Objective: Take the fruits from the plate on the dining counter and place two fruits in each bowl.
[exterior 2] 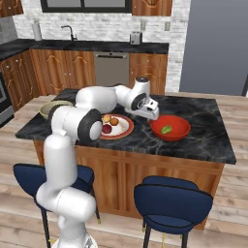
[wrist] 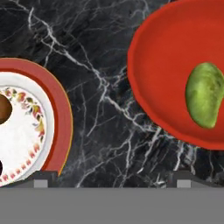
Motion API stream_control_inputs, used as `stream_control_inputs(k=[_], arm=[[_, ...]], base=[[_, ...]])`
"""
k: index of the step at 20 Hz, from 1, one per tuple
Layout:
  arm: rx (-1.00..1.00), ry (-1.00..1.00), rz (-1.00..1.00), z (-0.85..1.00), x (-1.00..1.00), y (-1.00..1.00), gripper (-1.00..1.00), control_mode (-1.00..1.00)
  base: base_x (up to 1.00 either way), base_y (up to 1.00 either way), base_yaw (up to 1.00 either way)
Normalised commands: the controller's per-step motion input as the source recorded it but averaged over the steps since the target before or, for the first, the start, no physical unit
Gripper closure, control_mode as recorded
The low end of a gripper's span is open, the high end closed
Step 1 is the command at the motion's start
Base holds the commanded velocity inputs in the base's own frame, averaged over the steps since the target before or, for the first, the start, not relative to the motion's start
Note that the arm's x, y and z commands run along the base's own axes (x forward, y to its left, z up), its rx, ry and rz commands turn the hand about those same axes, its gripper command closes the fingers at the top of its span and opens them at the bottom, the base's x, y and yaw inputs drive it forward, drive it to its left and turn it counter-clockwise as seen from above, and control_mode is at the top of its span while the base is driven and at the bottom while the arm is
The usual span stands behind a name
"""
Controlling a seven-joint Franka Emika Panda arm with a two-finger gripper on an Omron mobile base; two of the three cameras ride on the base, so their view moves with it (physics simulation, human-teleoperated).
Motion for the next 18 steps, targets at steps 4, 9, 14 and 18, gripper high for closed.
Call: stream_control_inputs(k=[4,9,14,18], arm=[[-0.01,0.06,0.14,0.15,-0.29,1.0,-1.0,-1.0],[-0.01,0.01,0.16,0.05,-0.03,0.75,-1.0,-1.0],[0.0,0.0,0.14,-0.05,0.0,0.69,-1.0,-1.0],[0.0,0.0,0.16,-0.09,0.03,0.41,-1.0,-1.0]], base=[[0.0,0.0,0.0],[0.0,0.0,0.0],[0.0,0.0,0.0],[0.0,0.0,0.0]])
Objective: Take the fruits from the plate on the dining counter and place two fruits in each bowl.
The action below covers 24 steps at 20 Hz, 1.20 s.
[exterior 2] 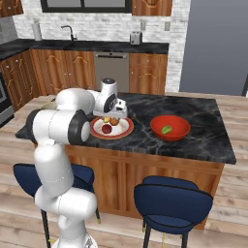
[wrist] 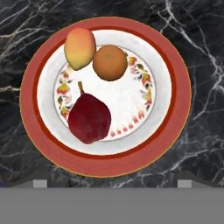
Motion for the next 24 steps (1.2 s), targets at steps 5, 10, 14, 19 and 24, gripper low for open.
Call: stream_control_inputs(k=[5,10,14,19,24], arm=[[0.0,0.0,0.17,-0.14,0.09,0.35,-1.0,-1.0],[0.0,0.0,0.08,-0.27,0.25,0.21,-1.0,-1.0],[0.0,0.0,0.04,-0.45,0.19,0.0,-1.0,-1.0],[0.0,0.04,0.01,-0.39,0.03,0.04,-1.0,-1.0],[0.0,0.01,0.01,-0.3,0.15,0.01,-1.0,-1.0]], base=[[0.0,0.0,0.0],[0.0,0.0,0.0],[0.0,0.0,0.0],[0.0,0.0,0.0],[0.0,0.0,0.0]])
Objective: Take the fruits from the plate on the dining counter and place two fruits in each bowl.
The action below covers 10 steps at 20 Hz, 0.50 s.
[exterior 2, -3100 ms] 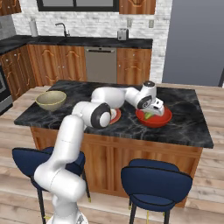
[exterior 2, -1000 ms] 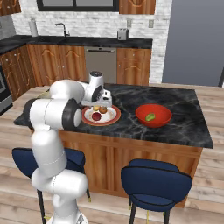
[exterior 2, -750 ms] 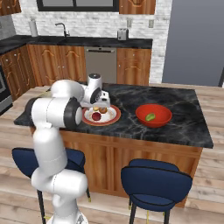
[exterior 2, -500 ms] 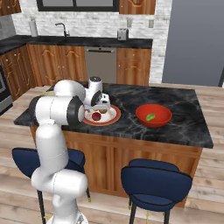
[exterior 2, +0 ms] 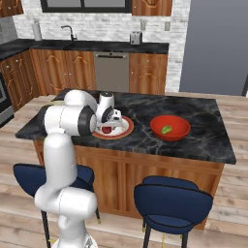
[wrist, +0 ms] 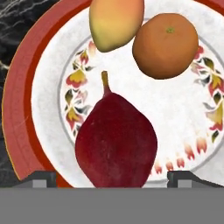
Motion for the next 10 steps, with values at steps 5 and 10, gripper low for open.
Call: stream_control_inputs(k=[5,10], arm=[[0.0,0.0,0.01,-0.15,0.09,0.03,-1.0,-1.0],[0.0,0.0,0.0,-0.18,0.15,0.09,1.0,-1.0]], base=[[0.0,0.0,0.0],[0.0,0.0,0.0]])
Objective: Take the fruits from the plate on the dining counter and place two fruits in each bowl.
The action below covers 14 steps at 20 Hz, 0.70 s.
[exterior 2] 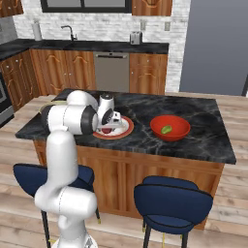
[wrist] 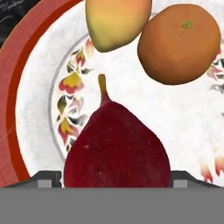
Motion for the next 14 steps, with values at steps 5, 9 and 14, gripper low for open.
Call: stream_control_inputs(k=[5,9,14], arm=[[0.0,-0.03,0.0,0.08,-0.01,-0.12,1.0,-1.0],[-0.02,-0.02,0.0,0.59,-0.27,-0.39,1.0,-1.0],[-0.06,-0.06,-0.04,0.55,-0.62,-0.65,1.0,-1.0]], base=[[0.0,0.0,0.0],[0.0,0.0,0.0],[0.0,0.0,0.0]])
